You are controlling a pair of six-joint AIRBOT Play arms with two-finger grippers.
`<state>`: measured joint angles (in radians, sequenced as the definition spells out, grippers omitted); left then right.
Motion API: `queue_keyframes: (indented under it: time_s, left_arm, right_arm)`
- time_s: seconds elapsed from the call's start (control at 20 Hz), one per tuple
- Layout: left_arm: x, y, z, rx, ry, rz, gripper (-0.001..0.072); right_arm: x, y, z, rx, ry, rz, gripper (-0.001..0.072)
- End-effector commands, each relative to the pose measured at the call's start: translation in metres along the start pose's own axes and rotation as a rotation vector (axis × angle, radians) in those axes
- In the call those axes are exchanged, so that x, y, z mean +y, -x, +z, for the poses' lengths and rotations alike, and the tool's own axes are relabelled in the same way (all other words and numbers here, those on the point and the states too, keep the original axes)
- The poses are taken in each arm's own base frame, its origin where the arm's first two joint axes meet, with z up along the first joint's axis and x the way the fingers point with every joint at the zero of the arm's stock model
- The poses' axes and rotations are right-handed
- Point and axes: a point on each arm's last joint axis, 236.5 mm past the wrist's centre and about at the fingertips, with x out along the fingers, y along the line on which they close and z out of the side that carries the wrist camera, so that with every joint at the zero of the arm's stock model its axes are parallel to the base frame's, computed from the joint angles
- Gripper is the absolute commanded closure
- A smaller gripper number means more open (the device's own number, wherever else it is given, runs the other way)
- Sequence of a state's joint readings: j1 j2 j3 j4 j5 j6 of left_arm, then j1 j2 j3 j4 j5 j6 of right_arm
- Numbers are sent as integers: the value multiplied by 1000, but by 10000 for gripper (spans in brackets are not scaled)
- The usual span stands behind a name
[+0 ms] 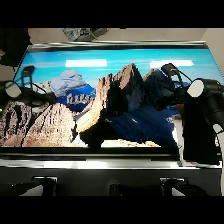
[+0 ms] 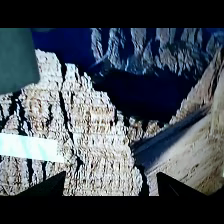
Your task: Fold the shirts.
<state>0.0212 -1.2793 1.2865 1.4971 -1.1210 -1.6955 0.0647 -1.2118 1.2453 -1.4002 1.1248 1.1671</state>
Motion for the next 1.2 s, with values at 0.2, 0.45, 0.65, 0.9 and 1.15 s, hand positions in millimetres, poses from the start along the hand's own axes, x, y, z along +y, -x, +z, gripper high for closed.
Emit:
queue_keyframes:
  time_s: [0.2, 0.45, 0.65, 0.9, 1.15]
  left_arm:
    - [115, -34, 25, 38, 797, -240, -13]
    - [143, -73, 46, -156, 975, -331, -13]
    - [130, -115, 55, -167, 1013, -393, -13]
    - [115, -116, 67, -184, 965, -457, 679]
    - [61, 98, 151, -616, 487, -534, 681]
  right_arm:
    - [9, 0, -12, 50, -6, 39, 28]
    - [17, 0, -11, 48, -17, 71, 31]
    - [24, 1, -8, 37, -31, 102, 31]
    - [36, 2, -10, 48, -46, 153, 32]
    - [32, 8, -27, 110, 29, 134, 33]
